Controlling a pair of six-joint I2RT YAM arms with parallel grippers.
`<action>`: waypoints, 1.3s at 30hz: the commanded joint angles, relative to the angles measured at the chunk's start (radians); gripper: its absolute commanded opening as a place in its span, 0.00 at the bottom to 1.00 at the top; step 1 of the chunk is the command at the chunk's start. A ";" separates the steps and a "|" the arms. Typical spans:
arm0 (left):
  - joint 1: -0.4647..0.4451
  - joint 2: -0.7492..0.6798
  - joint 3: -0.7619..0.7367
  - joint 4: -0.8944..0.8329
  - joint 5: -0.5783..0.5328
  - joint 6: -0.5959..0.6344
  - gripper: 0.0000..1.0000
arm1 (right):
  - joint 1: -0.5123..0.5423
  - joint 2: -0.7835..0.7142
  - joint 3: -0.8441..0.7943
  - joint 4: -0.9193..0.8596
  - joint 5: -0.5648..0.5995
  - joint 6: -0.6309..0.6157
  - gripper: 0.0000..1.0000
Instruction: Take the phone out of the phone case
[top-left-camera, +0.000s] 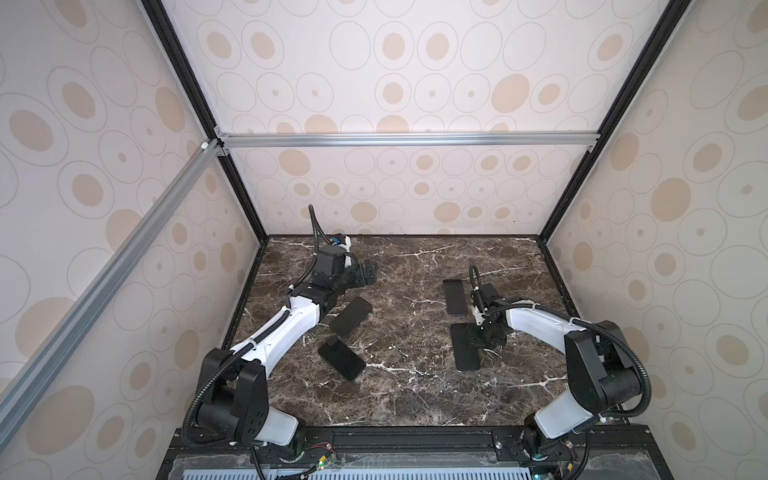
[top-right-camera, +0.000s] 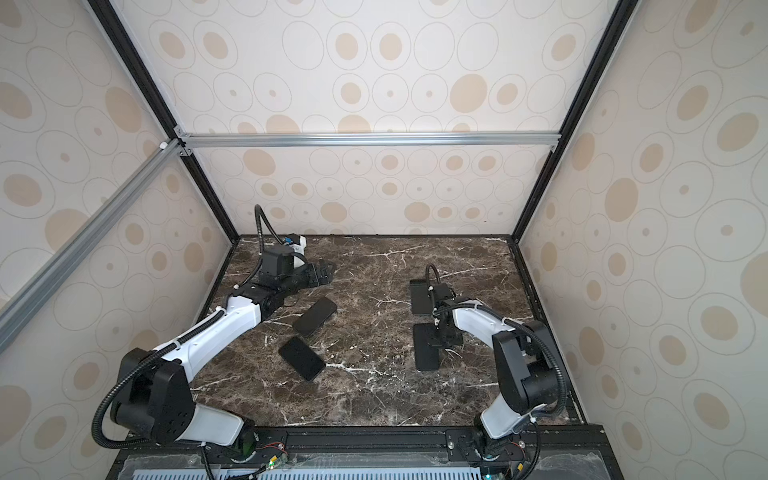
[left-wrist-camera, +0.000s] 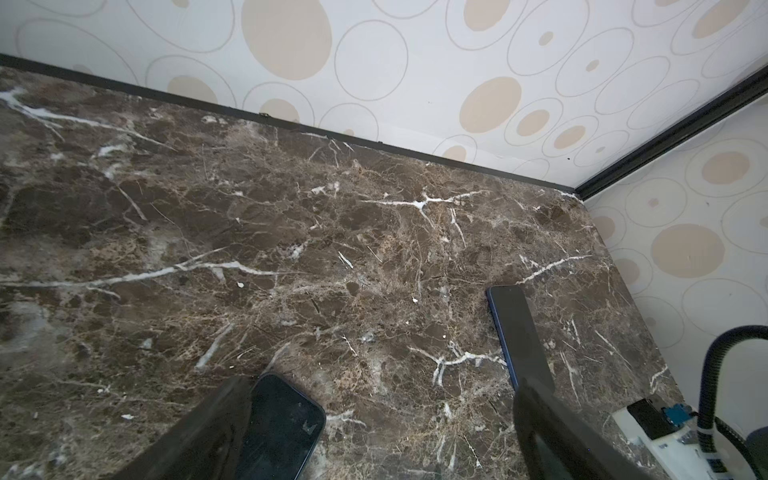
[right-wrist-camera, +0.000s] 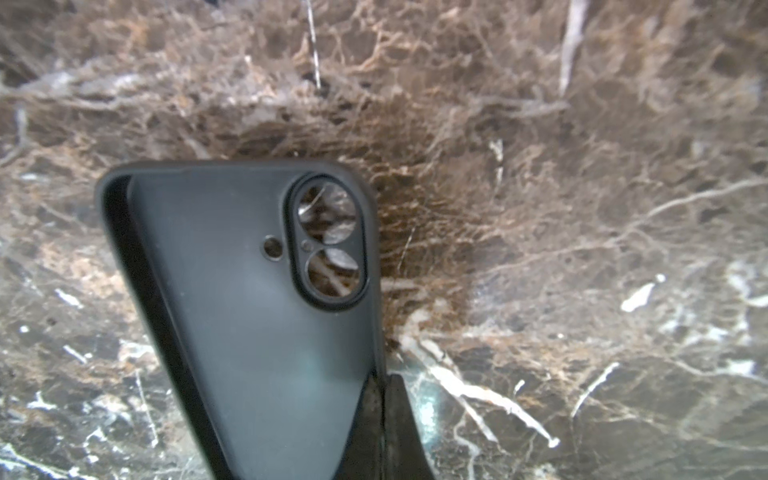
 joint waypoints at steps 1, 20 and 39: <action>0.009 -0.020 0.030 -0.021 -0.033 0.052 0.99 | -0.008 0.028 0.030 -0.015 0.020 -0.011 0.00; 0.036 -0.078 -0.028 -0.162 -0.255 0.057 0.99 | 0.135 -0.158 0.112 -0.091 0.180 0.063 0.70; 0.591 -0.359 -0.300 -0.097 0.056 -0.191 0.99 | 0.760 0.453 0.767 0.045 0.054 -0.048 0.85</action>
